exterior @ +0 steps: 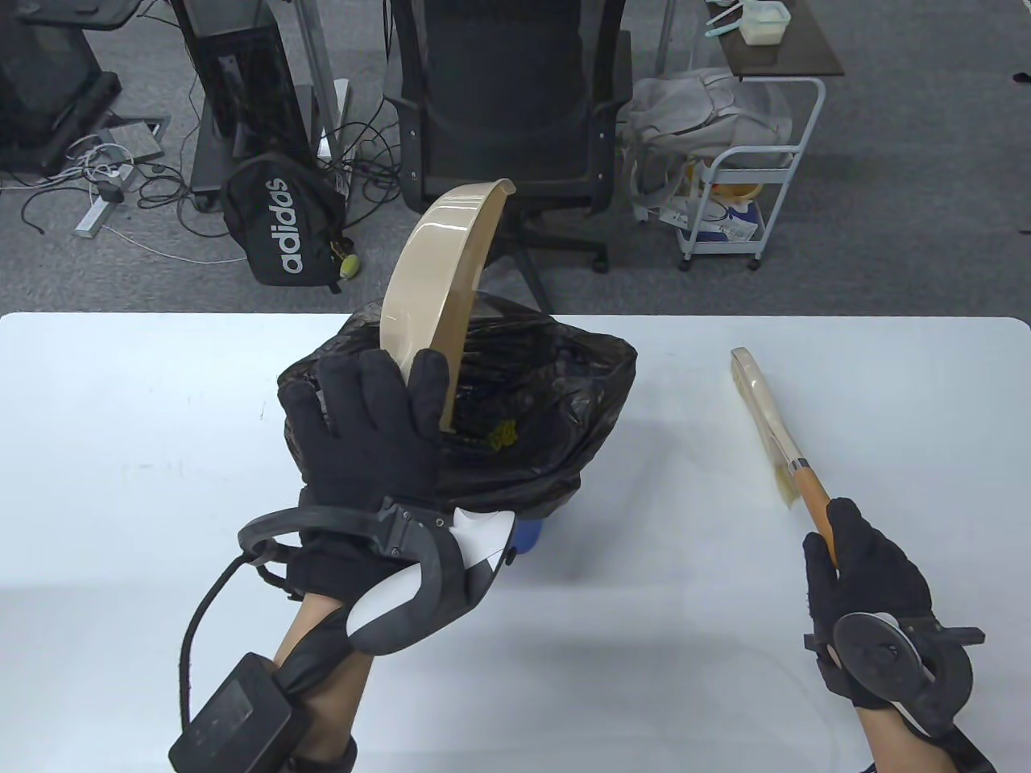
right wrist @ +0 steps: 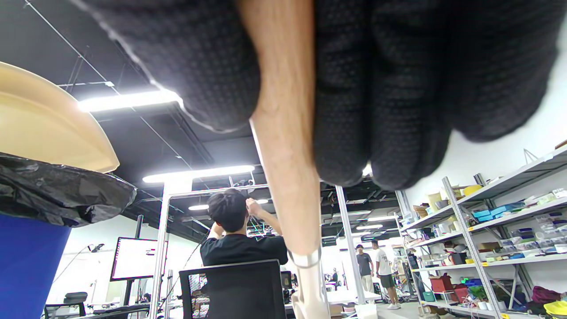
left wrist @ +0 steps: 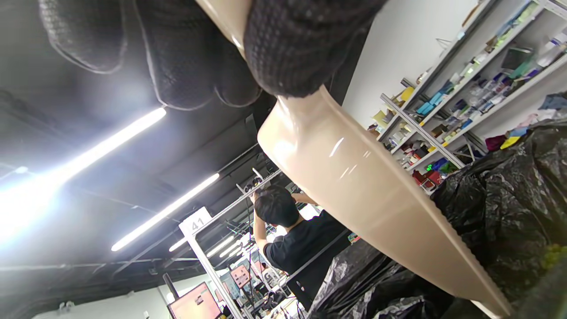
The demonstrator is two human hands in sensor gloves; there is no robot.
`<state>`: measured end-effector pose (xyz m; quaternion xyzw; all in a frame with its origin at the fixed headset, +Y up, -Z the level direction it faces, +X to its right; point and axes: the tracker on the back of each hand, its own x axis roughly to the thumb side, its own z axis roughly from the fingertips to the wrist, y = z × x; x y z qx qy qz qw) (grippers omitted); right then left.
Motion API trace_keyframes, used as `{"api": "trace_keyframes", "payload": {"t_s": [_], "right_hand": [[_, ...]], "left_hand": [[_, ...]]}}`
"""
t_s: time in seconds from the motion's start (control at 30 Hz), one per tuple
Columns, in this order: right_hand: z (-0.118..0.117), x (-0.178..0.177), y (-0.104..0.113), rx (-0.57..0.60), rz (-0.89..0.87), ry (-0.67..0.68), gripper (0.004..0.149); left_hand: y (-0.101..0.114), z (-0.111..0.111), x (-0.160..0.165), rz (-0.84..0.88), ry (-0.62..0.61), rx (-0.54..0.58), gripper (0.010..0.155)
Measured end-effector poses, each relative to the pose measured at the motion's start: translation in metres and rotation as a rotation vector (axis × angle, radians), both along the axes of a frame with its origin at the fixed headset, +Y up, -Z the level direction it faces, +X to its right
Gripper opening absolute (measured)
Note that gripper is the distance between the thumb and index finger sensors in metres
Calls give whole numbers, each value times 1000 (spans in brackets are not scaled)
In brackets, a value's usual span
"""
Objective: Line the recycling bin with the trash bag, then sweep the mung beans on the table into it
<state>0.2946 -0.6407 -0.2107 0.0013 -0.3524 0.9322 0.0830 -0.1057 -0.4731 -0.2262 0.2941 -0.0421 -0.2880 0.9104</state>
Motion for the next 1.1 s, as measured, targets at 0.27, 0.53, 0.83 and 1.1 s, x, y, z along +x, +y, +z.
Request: {"api": "trace_keyframes", "payload": {"t_s": [0.27,0.53,0.83,1.1], "right_hand": [[0,1,0,1,-5,2,54],[1,1,1,1,-7,4,53],[1,1,1,1,-5,3,54],[1,0,1,2,1,0,54]], "left_hand": [[7,-4,-44,532,4,-106,72],[-1,-10,-99,986,-9,-204,73],[-9,-9,-118,1153,-36,-238,73],[-9,-11,-103,1209,-116,-274,73]]}}
